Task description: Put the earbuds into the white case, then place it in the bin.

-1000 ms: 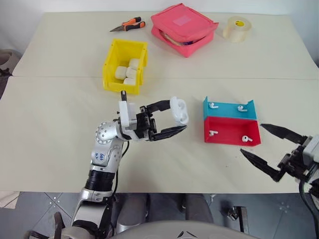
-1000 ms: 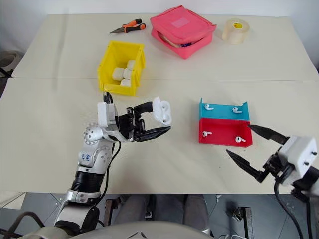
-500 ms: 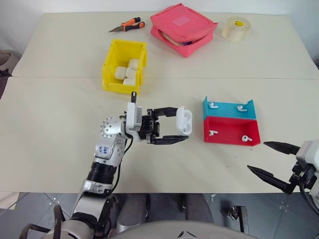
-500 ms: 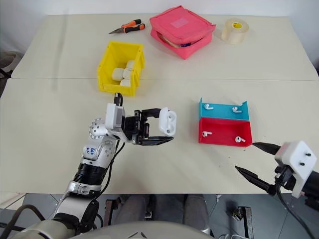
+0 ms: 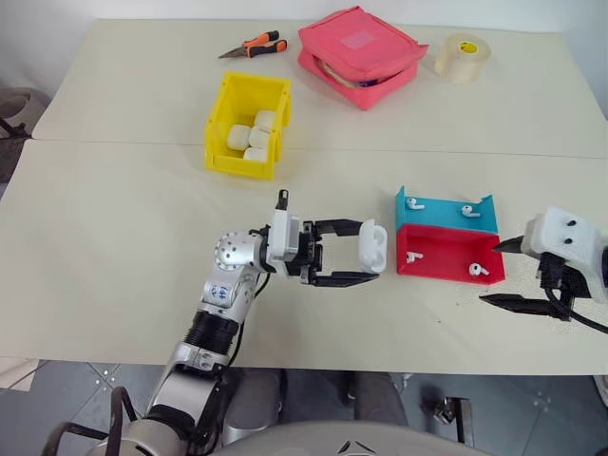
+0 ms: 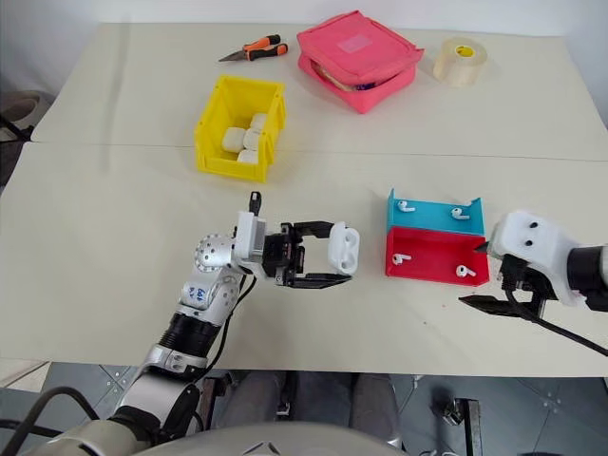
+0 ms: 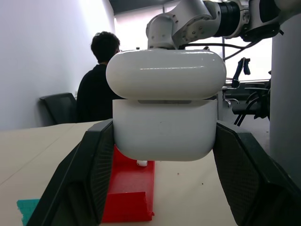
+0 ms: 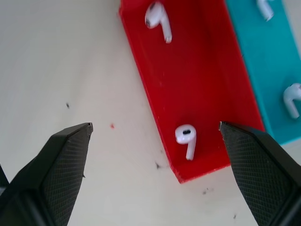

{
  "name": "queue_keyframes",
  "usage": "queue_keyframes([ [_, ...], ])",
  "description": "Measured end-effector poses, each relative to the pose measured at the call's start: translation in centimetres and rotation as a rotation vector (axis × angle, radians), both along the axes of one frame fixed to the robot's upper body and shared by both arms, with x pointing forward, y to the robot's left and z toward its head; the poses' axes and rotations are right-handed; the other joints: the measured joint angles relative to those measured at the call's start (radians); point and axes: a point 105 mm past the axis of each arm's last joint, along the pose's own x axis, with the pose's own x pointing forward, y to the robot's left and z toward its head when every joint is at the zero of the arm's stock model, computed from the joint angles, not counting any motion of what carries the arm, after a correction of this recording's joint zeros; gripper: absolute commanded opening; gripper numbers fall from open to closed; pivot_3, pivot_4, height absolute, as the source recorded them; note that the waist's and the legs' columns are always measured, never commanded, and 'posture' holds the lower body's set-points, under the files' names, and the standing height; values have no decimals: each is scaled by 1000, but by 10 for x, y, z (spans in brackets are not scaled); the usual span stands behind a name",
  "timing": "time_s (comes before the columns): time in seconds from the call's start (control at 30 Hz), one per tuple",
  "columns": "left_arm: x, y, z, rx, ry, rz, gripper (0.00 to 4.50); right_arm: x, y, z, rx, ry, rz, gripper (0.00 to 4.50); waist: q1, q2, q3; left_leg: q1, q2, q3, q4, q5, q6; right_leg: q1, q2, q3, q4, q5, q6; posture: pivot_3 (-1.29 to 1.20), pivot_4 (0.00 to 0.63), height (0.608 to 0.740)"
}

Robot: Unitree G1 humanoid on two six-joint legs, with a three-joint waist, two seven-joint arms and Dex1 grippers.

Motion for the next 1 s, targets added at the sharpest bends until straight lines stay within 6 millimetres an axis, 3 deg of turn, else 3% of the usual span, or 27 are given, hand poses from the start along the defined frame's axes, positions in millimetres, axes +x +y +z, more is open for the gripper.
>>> queue_keyframes([
  [0.3,-1,-4,-4,7,13,14,2771,24,-1,-12,-73,-19,76,4500,-15,0,0,0,1,-2,1,0,-1,0,0,0,0,0,0,0,150,740],
  [0.43,-1,-5,-4,7,16,16,2771,27,-3,-19,-96,-11,94,3588,-15,0,0,0,1,-2,2,0,-1,0,0,-1,1,0,0,0,150,740],
  [0.57,-1,-5,-4,8,17,18,2771,30,-6,-26,-111,-5,105,2193,-15,0,0,-1,1,-2,3,-1,-1,0,0,-1,1,0,0,0,150,740],
  [1.0,0,-6,-2,8,10,15,2771,37,-4,-35,-135,-14,130,2193,-15,1,0,-1,1,-2,3,-1,-1,0,0,-1,1,0,0,0,150,740],
])
